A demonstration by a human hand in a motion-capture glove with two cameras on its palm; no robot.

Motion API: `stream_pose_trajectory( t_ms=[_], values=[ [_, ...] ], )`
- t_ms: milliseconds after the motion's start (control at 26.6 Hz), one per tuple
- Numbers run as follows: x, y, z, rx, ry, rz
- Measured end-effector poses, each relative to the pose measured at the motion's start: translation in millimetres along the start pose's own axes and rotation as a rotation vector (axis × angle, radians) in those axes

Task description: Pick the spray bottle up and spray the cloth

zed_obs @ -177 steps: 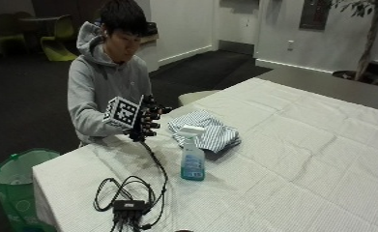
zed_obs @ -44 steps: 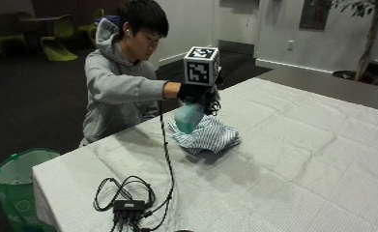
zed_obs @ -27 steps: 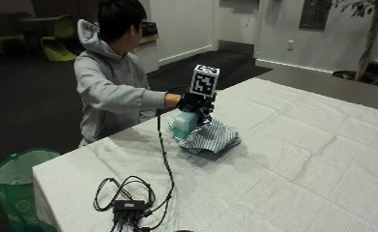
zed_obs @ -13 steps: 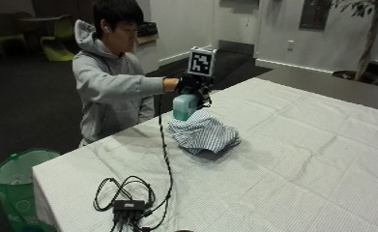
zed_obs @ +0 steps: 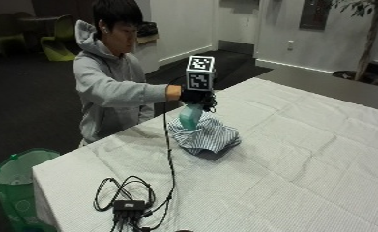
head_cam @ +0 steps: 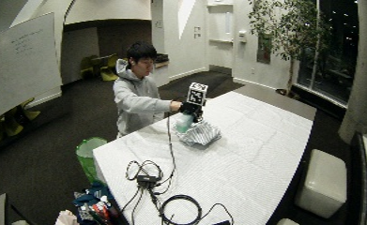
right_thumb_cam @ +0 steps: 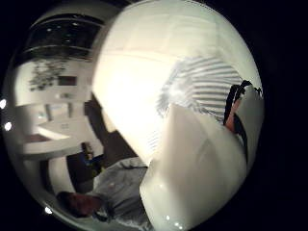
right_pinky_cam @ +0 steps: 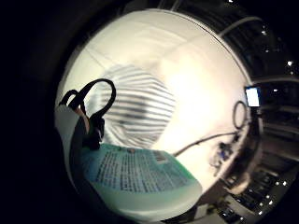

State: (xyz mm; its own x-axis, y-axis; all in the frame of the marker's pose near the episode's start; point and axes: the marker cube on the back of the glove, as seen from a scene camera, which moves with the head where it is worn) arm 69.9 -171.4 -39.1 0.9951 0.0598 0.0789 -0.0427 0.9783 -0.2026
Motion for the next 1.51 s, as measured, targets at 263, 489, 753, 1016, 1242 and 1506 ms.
stream_pose_trajectory(
  t_ms=[263,489,753,1016,1242,1506],
  values=[
    [-58,-9,-27,0.172,-0.453,-0.097],
    [-119,-17,-18,0.452,-0.865,-0.211],
    [-171,-43,48,0.614,-1.076,-0.22],
    [-194,-77,104,0.578,-1.098,-0.217],
    [-198,-80,167,0.357,-0.976,-0.263],
    [-212,-103,179,0.389,-0.976,-0.221]
  ],
)
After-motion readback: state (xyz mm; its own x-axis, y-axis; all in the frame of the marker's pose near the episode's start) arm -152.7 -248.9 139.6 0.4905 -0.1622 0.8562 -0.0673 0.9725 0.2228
